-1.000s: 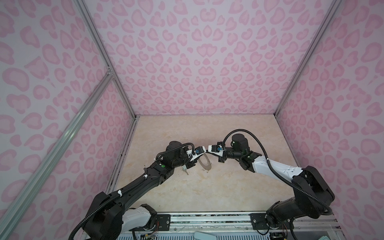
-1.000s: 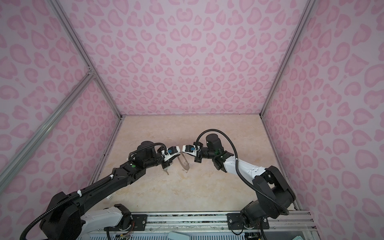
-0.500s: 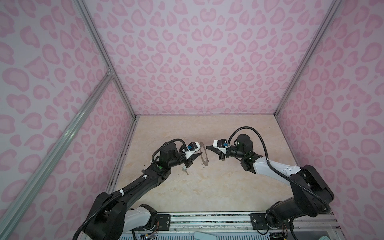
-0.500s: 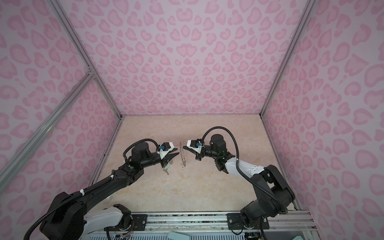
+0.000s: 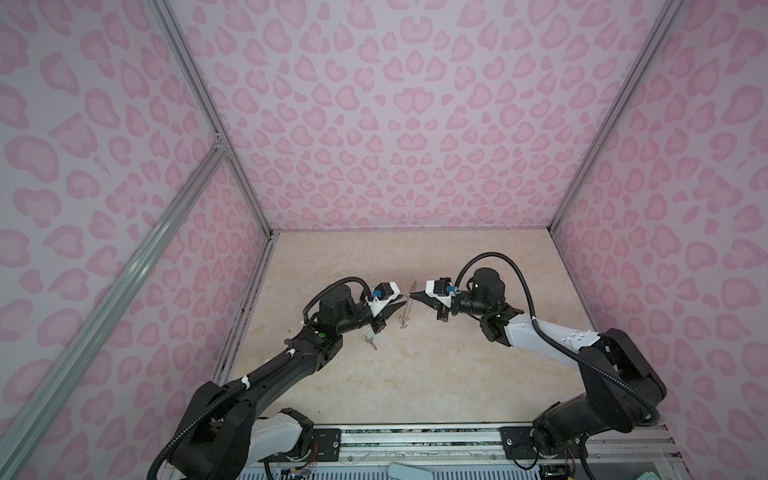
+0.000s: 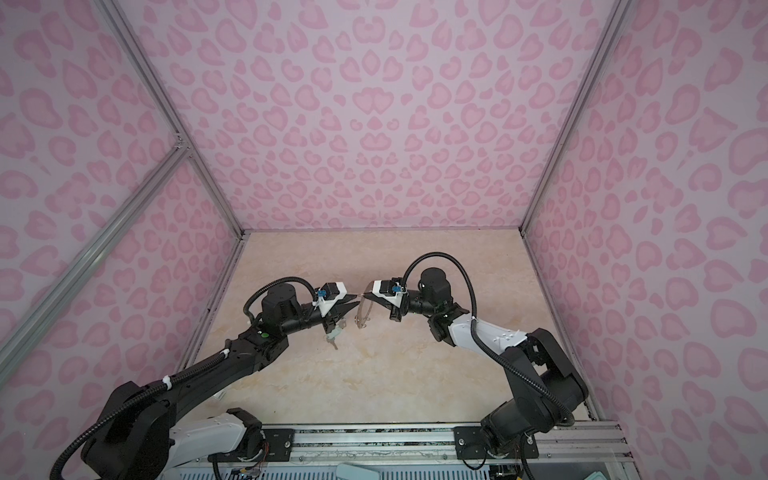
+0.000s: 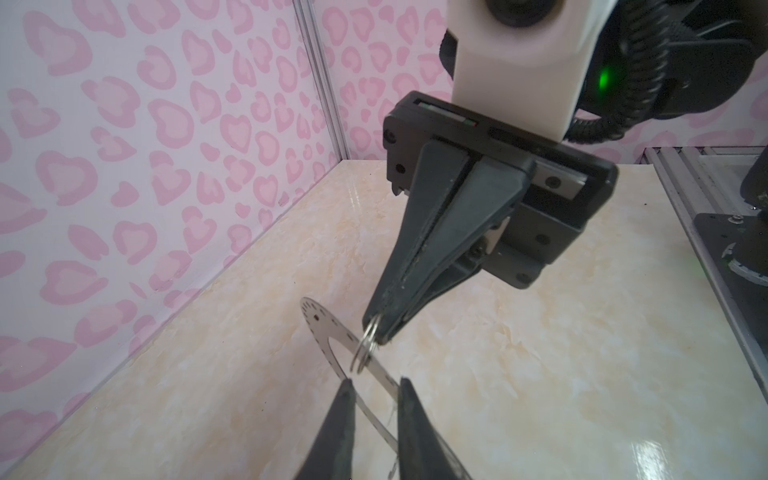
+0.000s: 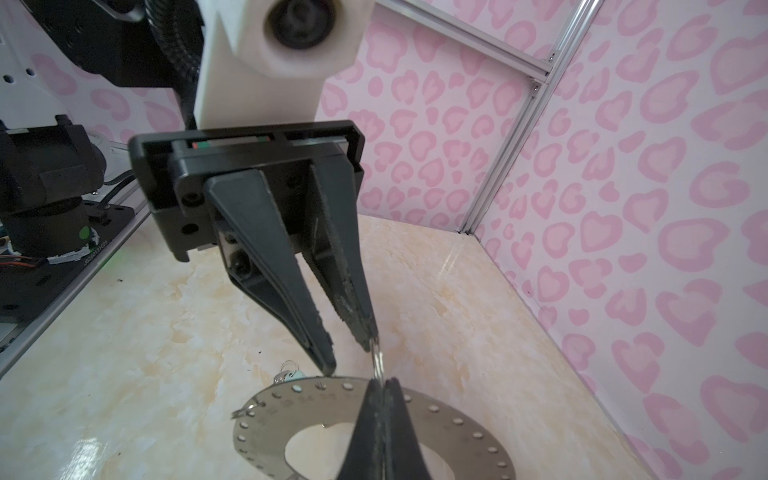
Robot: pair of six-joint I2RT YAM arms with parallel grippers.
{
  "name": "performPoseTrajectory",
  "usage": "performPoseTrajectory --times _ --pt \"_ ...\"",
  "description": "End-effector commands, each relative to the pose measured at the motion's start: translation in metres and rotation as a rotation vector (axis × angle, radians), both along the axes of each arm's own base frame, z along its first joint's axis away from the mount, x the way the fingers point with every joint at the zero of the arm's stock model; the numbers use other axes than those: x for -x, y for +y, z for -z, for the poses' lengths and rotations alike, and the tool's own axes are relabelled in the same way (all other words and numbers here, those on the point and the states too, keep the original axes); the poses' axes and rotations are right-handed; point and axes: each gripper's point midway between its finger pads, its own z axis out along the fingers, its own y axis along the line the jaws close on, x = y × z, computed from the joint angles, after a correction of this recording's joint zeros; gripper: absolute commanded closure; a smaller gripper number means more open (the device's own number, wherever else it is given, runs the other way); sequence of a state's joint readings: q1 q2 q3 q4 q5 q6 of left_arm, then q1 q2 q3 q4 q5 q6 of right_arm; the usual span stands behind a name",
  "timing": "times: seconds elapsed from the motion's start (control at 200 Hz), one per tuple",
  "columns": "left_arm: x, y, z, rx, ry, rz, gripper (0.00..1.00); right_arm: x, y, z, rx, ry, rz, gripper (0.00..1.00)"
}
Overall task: Attach keys to a key ring
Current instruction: Pass the keyring.
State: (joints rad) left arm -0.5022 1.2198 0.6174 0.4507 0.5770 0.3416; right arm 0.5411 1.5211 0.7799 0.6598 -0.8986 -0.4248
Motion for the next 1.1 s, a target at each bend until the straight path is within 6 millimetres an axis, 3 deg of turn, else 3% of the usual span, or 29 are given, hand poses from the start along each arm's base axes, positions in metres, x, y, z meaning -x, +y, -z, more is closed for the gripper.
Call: performPoseTrajectory --times 0.0,0.3,0.535,0.7,0.85,1.095 --pt "-0.001 -0.002 -0.011 0.030 -0.034 0.011 0.80 0.004 0.003 -0.003 -0.013 -0.005 -0.028 1.00" --pt "0.000 -0.003 -0.015 0.038 -0.045 0.019 0.83 0.007 0.006 0.000 0.003 0.000 -0.046 1.00" --pt "0.004 -0.003 -0.014 0.028 -0.048 0.036 0.96 0.009 0.009 0.000 0.006 0.001 -0.053 1.00" --pt "0.006 -0.001 -0.013 0.005 -0.057 0.033 0.97 0.003 0.007 0.003 0.023 -0.008 -0.013 1.00" --pt "0.000 0.004 -0.009 -0.056 -0.054 -0.002 0.97 -0.003 0.002 0.011 0.084 -0.017 0.029 0.85" --pt "-0.003 0.008 0.004 -0.202 -0.033 -0.029 0.97 -0.008 -0.002 0.012 0.139 -0.041 0.069 0.78"
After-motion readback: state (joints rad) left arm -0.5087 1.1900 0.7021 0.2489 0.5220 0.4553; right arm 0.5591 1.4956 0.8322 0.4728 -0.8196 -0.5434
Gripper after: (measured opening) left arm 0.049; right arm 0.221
